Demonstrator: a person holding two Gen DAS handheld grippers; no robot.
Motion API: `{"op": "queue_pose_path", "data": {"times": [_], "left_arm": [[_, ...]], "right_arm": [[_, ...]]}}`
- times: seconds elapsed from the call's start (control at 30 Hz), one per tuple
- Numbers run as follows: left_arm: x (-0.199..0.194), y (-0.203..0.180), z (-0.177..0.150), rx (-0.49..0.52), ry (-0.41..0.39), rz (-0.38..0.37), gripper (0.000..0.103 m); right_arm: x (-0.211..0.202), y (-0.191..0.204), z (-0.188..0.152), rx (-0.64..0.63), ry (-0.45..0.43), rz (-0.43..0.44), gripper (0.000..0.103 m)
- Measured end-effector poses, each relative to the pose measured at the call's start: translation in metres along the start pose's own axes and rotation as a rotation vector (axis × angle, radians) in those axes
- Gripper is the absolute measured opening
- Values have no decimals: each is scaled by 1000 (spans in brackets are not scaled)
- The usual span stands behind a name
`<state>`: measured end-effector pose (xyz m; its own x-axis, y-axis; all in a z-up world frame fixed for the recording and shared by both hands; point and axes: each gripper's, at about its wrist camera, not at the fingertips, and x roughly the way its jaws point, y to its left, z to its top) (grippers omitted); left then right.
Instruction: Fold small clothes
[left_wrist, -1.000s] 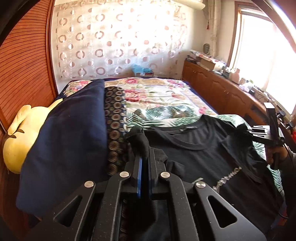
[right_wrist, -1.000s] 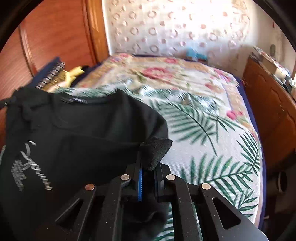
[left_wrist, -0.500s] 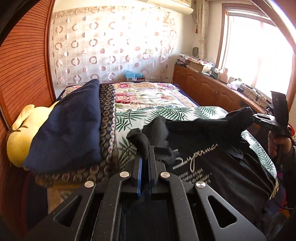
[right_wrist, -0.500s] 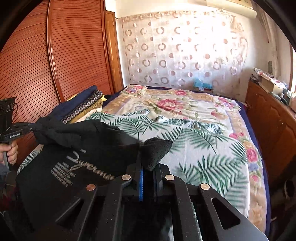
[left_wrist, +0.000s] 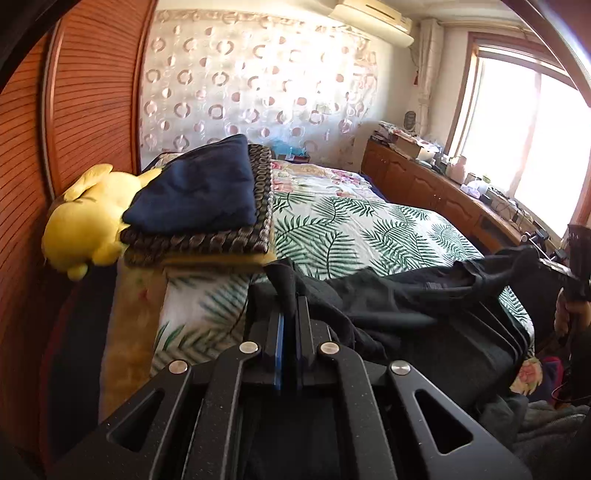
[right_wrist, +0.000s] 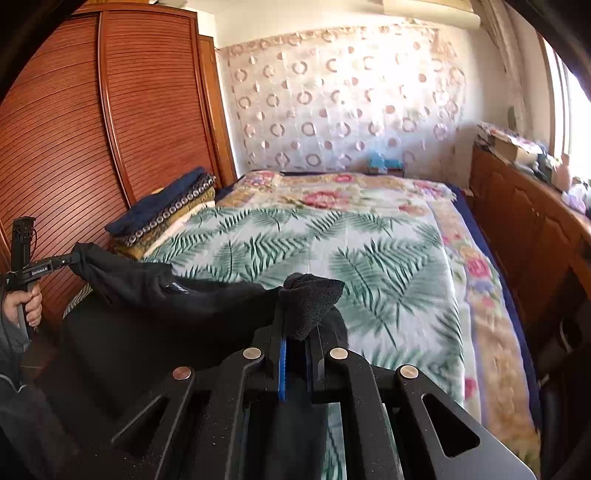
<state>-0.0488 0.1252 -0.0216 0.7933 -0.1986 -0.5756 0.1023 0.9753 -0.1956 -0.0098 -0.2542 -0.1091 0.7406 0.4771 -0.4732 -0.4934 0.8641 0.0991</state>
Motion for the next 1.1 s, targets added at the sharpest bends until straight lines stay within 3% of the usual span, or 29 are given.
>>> {"op": "queue_pose_path", "data": {"times": [0.17, 0.3, 0.43, 0.5, 0.57, 0.63, 0.77, 1.1], "left_arm": [[-5, 0, -12, 5, 31, 27, 5], [8, 1, -17, 0, 71, 26, 10], [1, 0, -12, 10, 42, 23, 41], [0, 0, -6, 19, 25, 26, 53], [0, 0, -1, 29, 19, 33, 82], [4, 3, 6, 37, 19, 33, 84], [20, 11, 21, 41, 15, 76, 84], [79, 28, 40, 73, 127, 132, 84]], "right_arm": [[-18, 1, -17, 10, 77, 9, 7], [-1, -2, -28, 5, 151, -32, 7], [1, -1, -13, 0, 140, -35, 8], [-4, 0, -9, -31, 132, -57, 23], [-11, 2, -6, -58, 126, -90, 37], [-21, -1, 3, -72, 108, -110, 47], [-30, -5, 10, -87, 74, -156, 50], [43, -14, 27, -79, 92, -83, 50]]}}
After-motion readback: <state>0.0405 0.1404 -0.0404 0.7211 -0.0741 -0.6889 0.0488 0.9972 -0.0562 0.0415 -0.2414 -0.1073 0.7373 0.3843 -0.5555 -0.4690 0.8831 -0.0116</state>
